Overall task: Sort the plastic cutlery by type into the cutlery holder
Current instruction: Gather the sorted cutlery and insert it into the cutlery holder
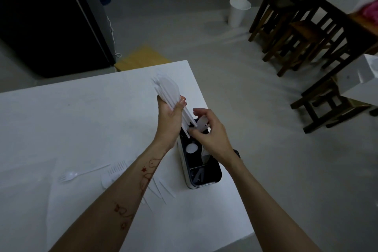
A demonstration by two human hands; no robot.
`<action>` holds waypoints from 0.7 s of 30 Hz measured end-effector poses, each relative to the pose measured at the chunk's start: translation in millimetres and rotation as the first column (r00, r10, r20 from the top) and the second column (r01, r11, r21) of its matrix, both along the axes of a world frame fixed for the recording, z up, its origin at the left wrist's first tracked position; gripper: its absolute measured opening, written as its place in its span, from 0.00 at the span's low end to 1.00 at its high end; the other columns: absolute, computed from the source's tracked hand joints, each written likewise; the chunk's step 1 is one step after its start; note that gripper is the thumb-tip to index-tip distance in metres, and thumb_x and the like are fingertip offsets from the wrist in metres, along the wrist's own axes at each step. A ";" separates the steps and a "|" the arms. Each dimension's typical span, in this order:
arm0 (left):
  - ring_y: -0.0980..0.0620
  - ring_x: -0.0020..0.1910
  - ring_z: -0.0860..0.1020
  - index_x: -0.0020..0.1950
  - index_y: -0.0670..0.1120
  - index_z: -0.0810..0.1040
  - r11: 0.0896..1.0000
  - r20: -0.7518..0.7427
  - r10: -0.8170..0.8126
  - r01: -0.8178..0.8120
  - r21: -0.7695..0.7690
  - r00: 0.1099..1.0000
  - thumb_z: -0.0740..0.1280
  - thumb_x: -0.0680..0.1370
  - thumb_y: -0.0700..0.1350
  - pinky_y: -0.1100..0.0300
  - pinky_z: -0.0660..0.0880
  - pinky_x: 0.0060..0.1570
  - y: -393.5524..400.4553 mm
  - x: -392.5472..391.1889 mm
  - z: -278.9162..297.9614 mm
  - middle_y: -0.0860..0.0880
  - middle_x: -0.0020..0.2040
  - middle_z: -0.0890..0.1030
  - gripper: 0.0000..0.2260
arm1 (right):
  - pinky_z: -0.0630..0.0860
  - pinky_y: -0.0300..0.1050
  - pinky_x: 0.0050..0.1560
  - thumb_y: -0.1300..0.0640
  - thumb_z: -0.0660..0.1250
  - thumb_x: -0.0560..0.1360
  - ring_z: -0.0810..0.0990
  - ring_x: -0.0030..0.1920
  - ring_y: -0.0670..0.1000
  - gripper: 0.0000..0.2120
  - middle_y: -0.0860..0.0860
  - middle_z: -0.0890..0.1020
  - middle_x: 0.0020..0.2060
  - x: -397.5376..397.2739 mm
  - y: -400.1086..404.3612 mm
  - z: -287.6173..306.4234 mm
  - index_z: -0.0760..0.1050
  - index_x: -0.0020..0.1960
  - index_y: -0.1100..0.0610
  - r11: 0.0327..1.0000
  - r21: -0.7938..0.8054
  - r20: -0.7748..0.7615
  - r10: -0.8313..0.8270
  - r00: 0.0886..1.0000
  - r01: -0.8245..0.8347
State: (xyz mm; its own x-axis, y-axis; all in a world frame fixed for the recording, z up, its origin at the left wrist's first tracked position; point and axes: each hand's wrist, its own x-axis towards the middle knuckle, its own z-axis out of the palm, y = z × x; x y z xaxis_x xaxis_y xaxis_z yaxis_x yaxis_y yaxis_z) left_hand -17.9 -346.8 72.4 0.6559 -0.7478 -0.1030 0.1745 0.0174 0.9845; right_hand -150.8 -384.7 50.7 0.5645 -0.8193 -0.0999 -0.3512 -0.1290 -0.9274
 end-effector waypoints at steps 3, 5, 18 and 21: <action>0.54 0.48 0.78 0.59 0.48 0.67 1.000 -0.072 -0.001 0.001 0.005 0.997 0.64 0.79 0.42 0.57 0.75 0.55 -1.0 1.5 -3.3 0.51 0.48 0.77 0.11 | 0.71 0.37 0.55 0.48 0.78 0.67 0.73 0.59 0.45 0.28 0.41 0.78 0.57 0.8 -6.2 -4.6 0.73 0.63 0.47 0.983 -0.152 -0.149 0.080 0.986 -0.102; 0.53 0.47 0.78 0.59 0.46 0.68 1.000 -0.095 -0.020 0.021 0.009 0.995 0.65 0.79 0.41 0.55 0.75 0.55 -0.8 3.8 -6.0 0.50 0.48 0.77 0.11 | 0.71 0.39 0.48 0.47 0.79 0.65 0.74 0.52 0.47 0.24 0.42 0.80 0.51 3.7 -10.6 -5.4 0.76 0.58 0.49 0.965 -0.237 -0.204 0.065 0.977 -0.114; 0.58 0.54 0.79 0.66 0.46 0.66 0.965 0.069 -0.241 0.232 0.120 0.968 0.64 0.79 0.45 0.70 0.76 0.43 14.5 -7.4 -18.8 0.50 0.56 0.78 0.17 | 0.70 0.33 0.48 0.54 0.72 0.72 0.76 0.53 0.45 0.14 0.45 0.83 0.50 -0.5 -13.8 -1.1 0.78 0.57 0.53 0.970 -0.237 -0.206 0.005 0.978 -0.055; 0.63 0.53 0.78 0.62 0.53 0.65 0.961 0.117 -0.245 0.225 0.163 0.962 0.64 0.79 0.47 0.68 0.75 0.46 22.9 -14.3 -32.7 0.54 0.55 0.77 0.13 | 0.73 0.40 0.59 0.55 0.61 0.79 0.77 0.61 0.42 0.17 0.46 0.80 0.59 -7.3 -8.3 1.6 0.70 0.67 0.50 0.997 -0.080 -0.040 -0.022 0.999 0.019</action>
